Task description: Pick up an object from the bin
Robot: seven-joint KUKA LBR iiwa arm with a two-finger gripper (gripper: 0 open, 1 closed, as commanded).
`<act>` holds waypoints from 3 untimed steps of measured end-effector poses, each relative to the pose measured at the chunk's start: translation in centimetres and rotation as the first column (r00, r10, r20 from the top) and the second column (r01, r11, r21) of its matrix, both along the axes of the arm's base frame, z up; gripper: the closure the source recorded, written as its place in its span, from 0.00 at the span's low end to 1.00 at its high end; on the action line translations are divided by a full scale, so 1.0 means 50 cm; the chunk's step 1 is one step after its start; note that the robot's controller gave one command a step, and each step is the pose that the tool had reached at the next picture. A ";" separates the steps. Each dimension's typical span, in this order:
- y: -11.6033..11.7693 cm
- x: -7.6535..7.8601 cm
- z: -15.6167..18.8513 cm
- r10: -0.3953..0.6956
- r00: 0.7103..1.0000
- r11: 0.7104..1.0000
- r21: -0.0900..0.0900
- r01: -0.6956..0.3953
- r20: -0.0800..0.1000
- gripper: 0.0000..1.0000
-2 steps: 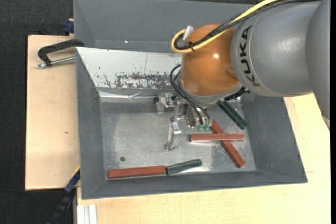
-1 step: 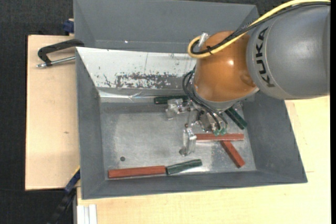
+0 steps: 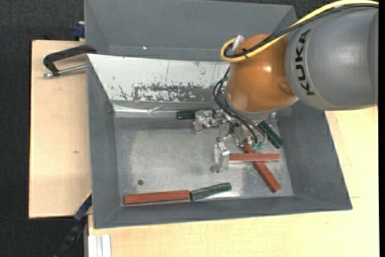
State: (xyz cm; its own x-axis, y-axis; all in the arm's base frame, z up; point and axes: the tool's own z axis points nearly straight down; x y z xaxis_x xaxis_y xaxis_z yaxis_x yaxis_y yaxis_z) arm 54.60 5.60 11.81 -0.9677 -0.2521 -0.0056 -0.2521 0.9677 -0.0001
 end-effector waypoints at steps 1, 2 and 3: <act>-0.079 -0.026 -0.067 -0.043 0.999 0.999 0.000 0.043 -0.003 0.00; -0.155 -0.026 -0.095 -0.054 0.999 0.999 0.000 0.054 -0.005 1.00; -0.155 -0.026 -0.095 -0.054 0.999 0.999 0.000 0.054 -0.005 0.00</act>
Offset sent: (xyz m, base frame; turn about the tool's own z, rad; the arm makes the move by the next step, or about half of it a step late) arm -0.0140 -0.0782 -0.0481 0.0523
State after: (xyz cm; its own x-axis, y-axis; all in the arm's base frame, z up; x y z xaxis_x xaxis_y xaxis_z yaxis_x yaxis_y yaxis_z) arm 53.29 -2.14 7.07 -0.9798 -0.1999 -0.0009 -0.1999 0.9798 0.0014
